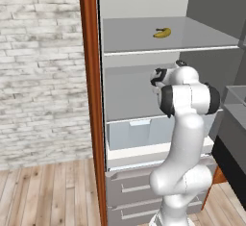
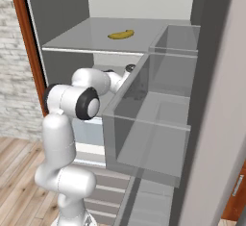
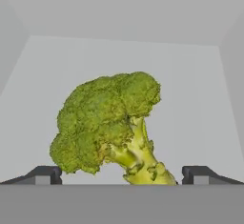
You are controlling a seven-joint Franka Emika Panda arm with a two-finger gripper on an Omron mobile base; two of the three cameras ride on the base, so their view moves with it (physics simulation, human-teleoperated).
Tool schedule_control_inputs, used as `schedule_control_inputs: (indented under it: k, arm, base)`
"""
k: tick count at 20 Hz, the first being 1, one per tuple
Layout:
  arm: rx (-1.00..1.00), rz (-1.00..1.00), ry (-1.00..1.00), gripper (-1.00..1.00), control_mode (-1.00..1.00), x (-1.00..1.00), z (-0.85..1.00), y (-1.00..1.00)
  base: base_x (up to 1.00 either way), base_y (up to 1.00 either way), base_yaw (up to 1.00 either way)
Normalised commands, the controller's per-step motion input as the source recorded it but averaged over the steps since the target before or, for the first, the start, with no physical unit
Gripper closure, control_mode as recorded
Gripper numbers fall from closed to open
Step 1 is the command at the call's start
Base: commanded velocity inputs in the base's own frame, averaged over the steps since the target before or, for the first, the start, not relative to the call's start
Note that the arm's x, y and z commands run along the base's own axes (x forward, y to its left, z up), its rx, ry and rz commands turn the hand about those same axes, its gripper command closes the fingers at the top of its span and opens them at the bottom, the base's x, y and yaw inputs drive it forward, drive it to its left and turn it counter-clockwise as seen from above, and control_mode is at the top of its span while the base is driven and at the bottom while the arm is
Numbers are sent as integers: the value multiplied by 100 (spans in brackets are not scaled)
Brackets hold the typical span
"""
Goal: Place the cold items (banana and broccoli) from the fridge in one tupperware on the dining counter. Place the warm items (kebab skewer and hot dog) in the stove area in another tupperware.
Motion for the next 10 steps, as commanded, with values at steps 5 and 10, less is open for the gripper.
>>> schedule_control_inputs:
  k: [5, 10]
  arm:
    - [0, 0, -4, -100, -100, 18, -7, -6]
    - [0, -2, -4, -100, -100, 4, -1, -5]
  base:
    - [0, 0, 0]
    - [0, 0, 0]
